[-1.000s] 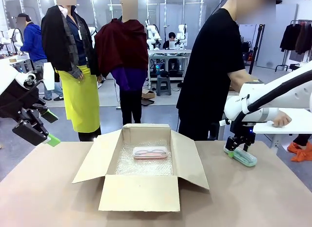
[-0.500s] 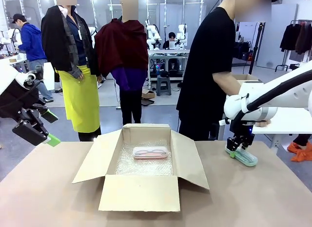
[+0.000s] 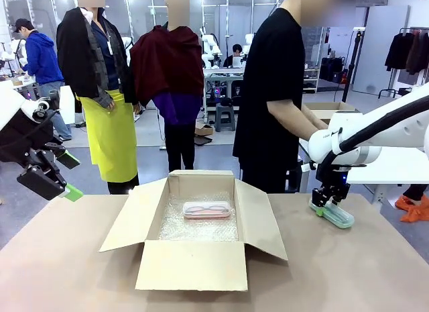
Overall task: Pack the glasses set securely to prepare it for shipping.
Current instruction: Put the Glasses case from the right side of the table into the Package Box.
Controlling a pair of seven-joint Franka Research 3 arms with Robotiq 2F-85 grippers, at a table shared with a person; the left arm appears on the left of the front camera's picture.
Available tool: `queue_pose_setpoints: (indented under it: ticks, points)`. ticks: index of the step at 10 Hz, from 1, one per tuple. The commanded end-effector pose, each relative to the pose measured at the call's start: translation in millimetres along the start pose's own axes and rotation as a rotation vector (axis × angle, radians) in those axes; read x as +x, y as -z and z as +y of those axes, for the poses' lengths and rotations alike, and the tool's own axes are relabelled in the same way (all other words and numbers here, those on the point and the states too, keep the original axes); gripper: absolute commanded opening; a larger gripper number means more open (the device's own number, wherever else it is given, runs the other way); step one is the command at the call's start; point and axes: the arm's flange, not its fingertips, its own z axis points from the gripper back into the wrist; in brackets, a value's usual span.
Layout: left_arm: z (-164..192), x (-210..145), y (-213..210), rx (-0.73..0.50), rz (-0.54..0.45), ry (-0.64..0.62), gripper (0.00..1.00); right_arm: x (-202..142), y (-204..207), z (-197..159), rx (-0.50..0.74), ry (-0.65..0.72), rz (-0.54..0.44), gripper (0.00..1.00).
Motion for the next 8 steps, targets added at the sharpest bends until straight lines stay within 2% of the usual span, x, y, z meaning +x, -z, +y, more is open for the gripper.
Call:
queue_pose_setpoints:
  ticks: [1,2,3,6,7,8]
  points:
    - [1,-1,-1,0.005,0.0,0.006,1.0,-5,-31,9,0.028,0.012,-0.017,0.32]
    - [1,-1,-1,0.005,0.0,0.006,1.0,-16,-71,23,-0.012,-0.042,-0.049,0.32]
    - [1,-1,-1,0.005,0.0,0.006,1.0,-22,-93,28,-0.025,-0.09,-0.058,0.32]
    - [1,-1,-1,0.005,0.0,0.006,1.0,-32,-130,44,-0.007,-0.169,-0.096,0.32]
    - [1,-1,-1,0.005,0.0,0.006,1.0,-39,-149,59,-0.01,-0.277,-0.103,0.32]
    - [1,-1,-1,0.005,0.0,0.006,1.0,-48,-174,83,0.003,-0.48,-0.11,0.32]
